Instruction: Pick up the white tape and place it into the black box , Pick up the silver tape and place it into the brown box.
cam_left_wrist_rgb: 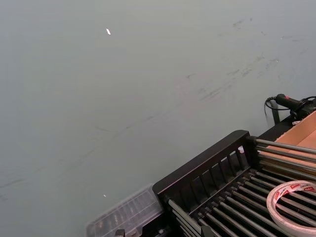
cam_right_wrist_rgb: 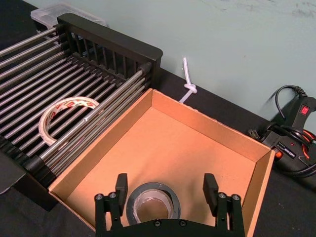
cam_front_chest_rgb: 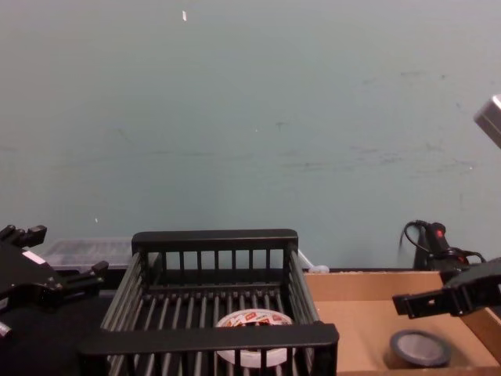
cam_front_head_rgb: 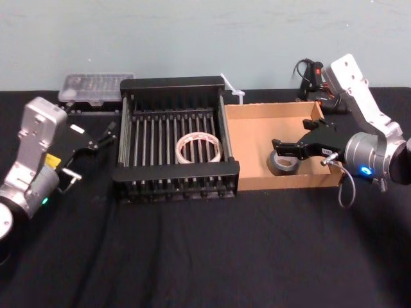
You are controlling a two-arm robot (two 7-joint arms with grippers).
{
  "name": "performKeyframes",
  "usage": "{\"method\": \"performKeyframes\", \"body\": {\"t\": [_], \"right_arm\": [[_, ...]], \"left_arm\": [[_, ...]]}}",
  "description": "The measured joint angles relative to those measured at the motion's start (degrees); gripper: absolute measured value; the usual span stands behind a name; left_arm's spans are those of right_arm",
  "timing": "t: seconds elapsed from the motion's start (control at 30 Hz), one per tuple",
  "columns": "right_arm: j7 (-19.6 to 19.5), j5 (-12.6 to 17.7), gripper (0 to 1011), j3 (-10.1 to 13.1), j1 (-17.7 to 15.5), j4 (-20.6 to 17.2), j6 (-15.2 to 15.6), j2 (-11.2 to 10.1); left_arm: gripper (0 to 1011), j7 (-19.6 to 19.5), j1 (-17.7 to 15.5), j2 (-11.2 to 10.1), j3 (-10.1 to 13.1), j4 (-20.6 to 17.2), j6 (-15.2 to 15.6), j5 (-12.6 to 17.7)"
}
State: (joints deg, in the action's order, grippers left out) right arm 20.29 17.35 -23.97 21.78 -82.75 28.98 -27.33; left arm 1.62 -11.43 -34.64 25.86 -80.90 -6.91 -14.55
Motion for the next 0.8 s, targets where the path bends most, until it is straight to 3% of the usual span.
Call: {"method": "performKeyframes", "body": {"t": [0.27,0.43,0.47,0.6,0.8], "right_arm": [[-2.0,-1.0,1002,1.6,-1.5,-1.4,-1.7,0.4],[-6.8,-3.5,1002,4.2,-4.9,-4.7,-7.3,1.0],[-6.8,-3.5,1002,4.2,-4.9,-4.7,-7.3,1.0],[-11.7,-6.5,1002,5.9,-8.6,-7.1,-12.8,1.5],[-15.7,-8.9,1002,8.0,-13.5,-8.7,-18.0,1.9]], "left_arm": [[1001,0.0,0.0,0.0,0.0,0.0,0.0,0.0],[1001,0.0,0.0,0.0,0.0,0.0,0.0,0.0],[1001,0.0,0.0,0.0,0.0,0.0,0.0,0.0],[1001,0.0,0.0,0.0,0.0,0.0,0.0,0.0],[1001,0.0,0.0,0.0,0.0,0.0,0.0,0.0]]}}
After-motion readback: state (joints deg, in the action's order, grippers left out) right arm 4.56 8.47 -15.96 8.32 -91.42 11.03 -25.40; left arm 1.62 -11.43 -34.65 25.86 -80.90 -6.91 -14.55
